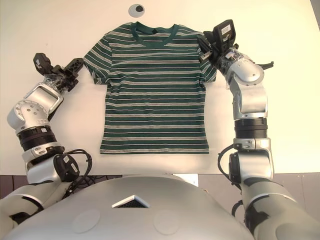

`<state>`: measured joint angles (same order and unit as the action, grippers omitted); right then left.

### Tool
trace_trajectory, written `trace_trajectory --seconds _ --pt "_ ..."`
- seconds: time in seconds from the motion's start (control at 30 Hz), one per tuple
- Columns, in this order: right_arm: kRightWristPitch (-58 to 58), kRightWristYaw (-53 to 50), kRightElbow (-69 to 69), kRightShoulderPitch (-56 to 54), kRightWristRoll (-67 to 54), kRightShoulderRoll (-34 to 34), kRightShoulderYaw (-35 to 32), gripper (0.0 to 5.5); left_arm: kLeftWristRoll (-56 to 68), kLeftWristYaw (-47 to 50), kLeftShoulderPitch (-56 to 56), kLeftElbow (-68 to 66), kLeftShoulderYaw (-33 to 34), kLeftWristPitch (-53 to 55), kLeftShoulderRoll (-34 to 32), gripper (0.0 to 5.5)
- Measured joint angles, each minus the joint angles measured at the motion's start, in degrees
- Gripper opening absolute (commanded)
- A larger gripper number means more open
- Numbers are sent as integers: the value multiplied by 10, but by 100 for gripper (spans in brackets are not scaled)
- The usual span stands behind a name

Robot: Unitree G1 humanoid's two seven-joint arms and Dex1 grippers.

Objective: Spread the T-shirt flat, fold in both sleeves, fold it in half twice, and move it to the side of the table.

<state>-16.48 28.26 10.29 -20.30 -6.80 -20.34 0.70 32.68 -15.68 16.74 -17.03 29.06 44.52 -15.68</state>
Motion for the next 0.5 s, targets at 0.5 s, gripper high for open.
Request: trace_trajectory --seconds 0.5 --pt "0 -10 -24 15 0 -2 16 104 -35 -5 42 -89 -45 -88 2 17"
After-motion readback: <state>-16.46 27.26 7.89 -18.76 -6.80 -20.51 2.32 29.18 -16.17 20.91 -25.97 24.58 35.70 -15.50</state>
